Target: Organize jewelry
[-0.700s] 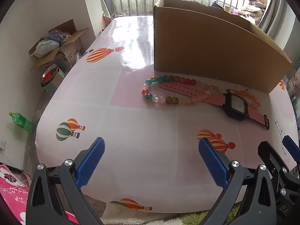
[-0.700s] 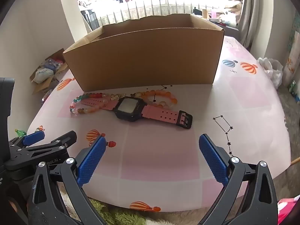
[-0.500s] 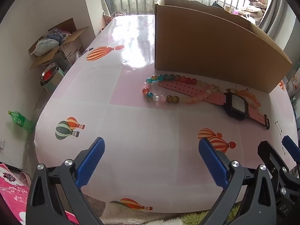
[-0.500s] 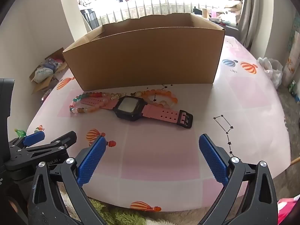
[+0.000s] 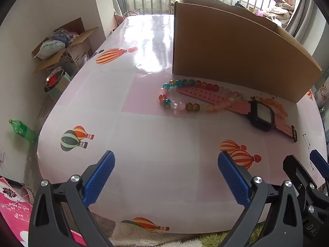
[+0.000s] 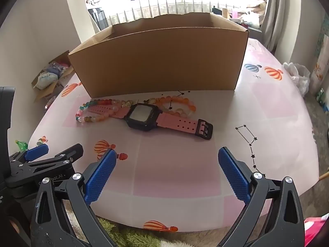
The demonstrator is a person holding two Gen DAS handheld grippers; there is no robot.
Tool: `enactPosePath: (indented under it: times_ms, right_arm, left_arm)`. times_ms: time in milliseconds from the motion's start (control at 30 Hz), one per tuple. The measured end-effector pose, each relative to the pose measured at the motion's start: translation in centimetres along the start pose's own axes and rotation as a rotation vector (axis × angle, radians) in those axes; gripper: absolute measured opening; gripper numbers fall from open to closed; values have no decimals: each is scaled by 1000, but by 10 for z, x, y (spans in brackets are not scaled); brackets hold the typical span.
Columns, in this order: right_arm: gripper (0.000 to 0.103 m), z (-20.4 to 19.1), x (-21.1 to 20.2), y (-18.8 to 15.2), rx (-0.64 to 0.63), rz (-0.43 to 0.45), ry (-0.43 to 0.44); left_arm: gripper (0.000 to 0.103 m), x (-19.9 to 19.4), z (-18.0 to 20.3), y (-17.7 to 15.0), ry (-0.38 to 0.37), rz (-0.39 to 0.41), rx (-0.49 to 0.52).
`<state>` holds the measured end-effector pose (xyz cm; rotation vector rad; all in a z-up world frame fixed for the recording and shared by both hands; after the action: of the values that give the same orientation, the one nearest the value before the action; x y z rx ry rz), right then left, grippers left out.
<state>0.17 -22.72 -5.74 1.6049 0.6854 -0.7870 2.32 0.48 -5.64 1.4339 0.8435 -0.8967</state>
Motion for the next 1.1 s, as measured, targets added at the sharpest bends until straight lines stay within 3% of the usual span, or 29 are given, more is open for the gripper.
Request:
enactPosePath:
  times_ms: [1100]
  right_arm:
    - [95, 0, -3, 2, -2, 2, -1]
  left_arm:
    - [99, -5, 0, 5, 11, 8, -2]
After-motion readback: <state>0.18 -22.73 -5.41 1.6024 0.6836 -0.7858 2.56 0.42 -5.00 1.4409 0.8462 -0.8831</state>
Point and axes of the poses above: each gripper's, at about its wrist camera, not at the fingertips, and x roughly the way its jaws point, z to its right, y to its top, the point moved 5 cm from there along x, roughly the way its jaws point, and after that the axes turned 3 degrees about -z, right-handed, at the moved point
